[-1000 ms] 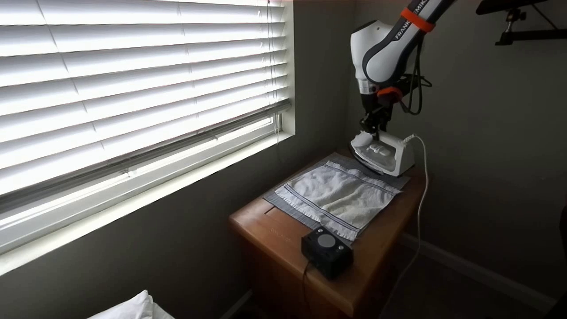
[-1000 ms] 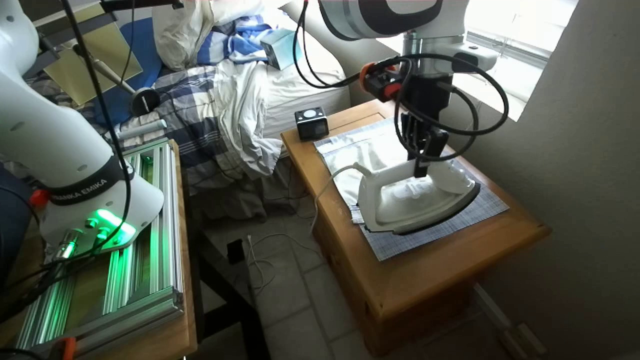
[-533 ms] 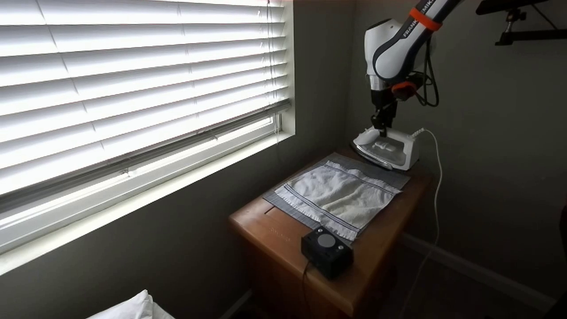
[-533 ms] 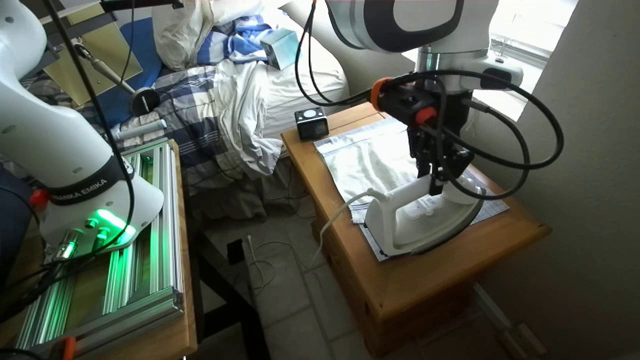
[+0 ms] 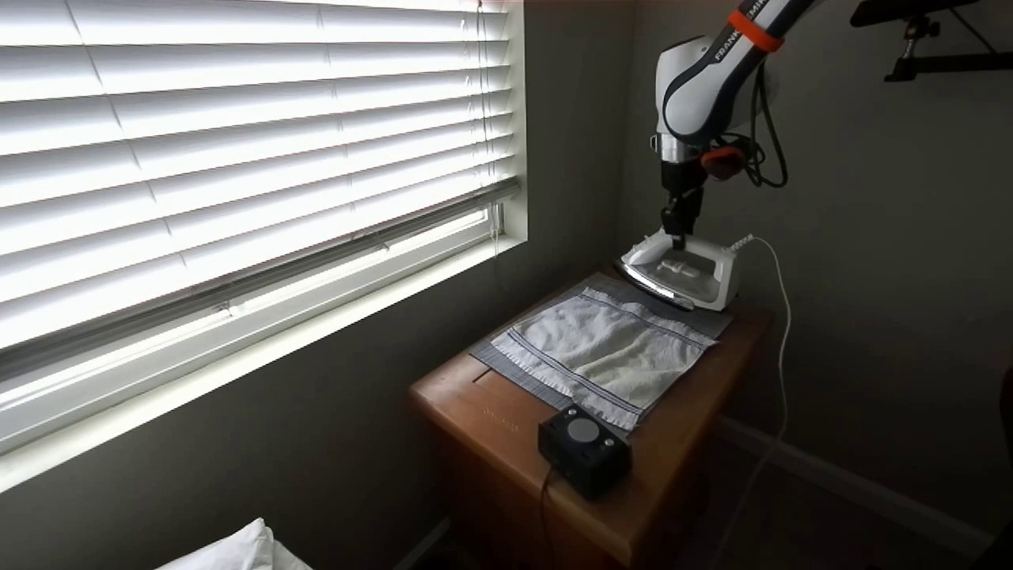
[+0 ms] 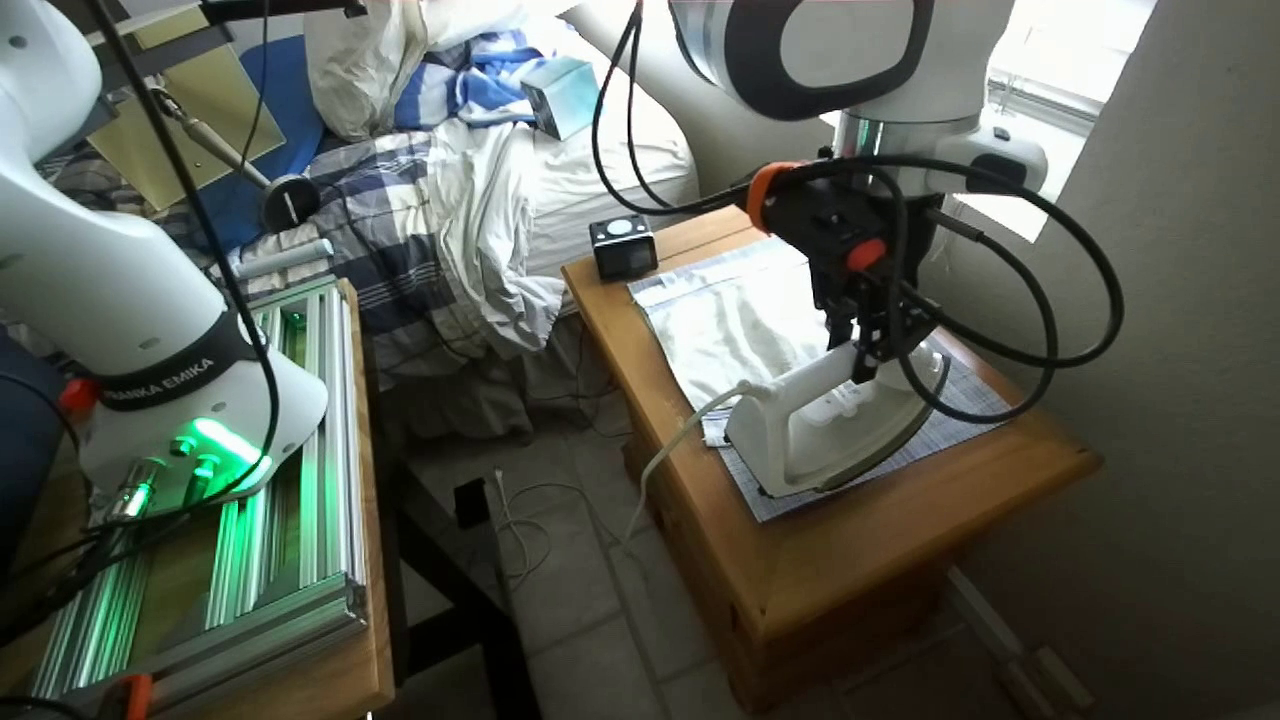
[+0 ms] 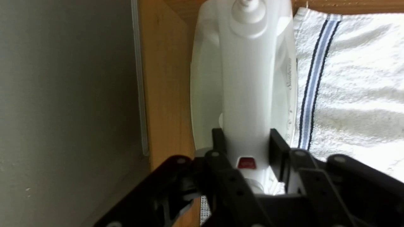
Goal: Move the pressing iron to the right
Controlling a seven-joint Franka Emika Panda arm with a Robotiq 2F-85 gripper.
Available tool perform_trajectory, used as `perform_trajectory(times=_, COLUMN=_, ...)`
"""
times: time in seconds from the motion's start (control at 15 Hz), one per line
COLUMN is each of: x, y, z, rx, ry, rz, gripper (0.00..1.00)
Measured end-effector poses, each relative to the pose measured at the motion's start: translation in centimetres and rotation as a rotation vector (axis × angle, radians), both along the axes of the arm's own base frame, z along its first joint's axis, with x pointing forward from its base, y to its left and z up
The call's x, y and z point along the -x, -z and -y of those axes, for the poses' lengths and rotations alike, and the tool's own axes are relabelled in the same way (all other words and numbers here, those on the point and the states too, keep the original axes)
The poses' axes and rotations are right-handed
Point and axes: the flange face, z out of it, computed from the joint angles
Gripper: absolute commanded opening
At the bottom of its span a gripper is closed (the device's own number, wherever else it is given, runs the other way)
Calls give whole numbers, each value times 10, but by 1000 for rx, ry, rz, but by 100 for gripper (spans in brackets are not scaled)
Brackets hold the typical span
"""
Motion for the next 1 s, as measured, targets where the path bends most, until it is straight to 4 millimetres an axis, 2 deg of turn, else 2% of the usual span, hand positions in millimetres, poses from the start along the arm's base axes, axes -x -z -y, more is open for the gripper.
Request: perform_trajectory(times=1.0, x=-15, y=13, z=22, rx=-12, ry=65, rz=-9, gripper=12)
